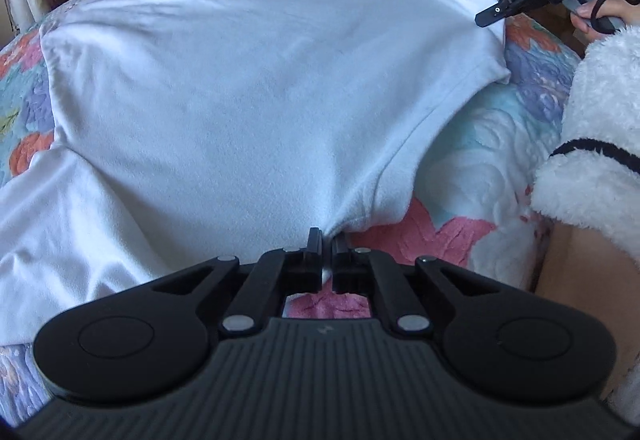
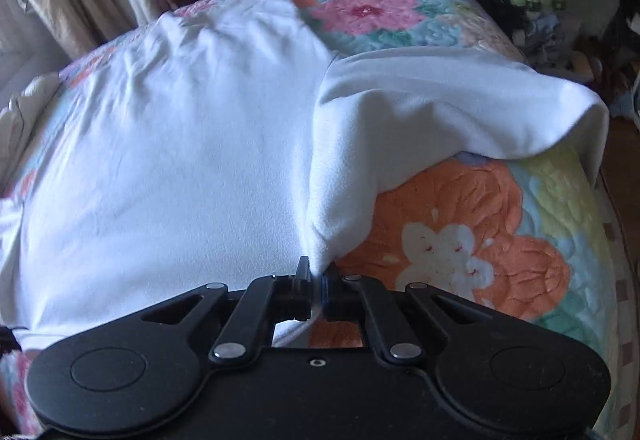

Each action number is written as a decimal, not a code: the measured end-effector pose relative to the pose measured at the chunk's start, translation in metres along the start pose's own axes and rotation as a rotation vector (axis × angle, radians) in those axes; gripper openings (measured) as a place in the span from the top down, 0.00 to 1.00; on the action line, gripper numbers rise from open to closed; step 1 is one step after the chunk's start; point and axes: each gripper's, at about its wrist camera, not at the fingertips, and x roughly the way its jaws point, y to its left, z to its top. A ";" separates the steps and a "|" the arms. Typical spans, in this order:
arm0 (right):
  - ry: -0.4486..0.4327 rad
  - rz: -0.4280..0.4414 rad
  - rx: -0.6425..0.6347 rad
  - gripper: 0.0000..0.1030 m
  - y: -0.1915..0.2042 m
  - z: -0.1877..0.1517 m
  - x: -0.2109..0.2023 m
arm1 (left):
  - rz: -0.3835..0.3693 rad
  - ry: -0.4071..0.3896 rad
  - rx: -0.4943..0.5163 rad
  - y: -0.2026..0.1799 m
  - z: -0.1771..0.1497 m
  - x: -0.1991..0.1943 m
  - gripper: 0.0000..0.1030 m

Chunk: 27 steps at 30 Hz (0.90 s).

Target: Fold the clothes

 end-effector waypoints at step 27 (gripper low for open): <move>-0.508 0.271 0.062 0.10 0.177 -0.087 -0.211 | 0.132 -0.193 -0.260 -0.037 0.032 -0.135 0.09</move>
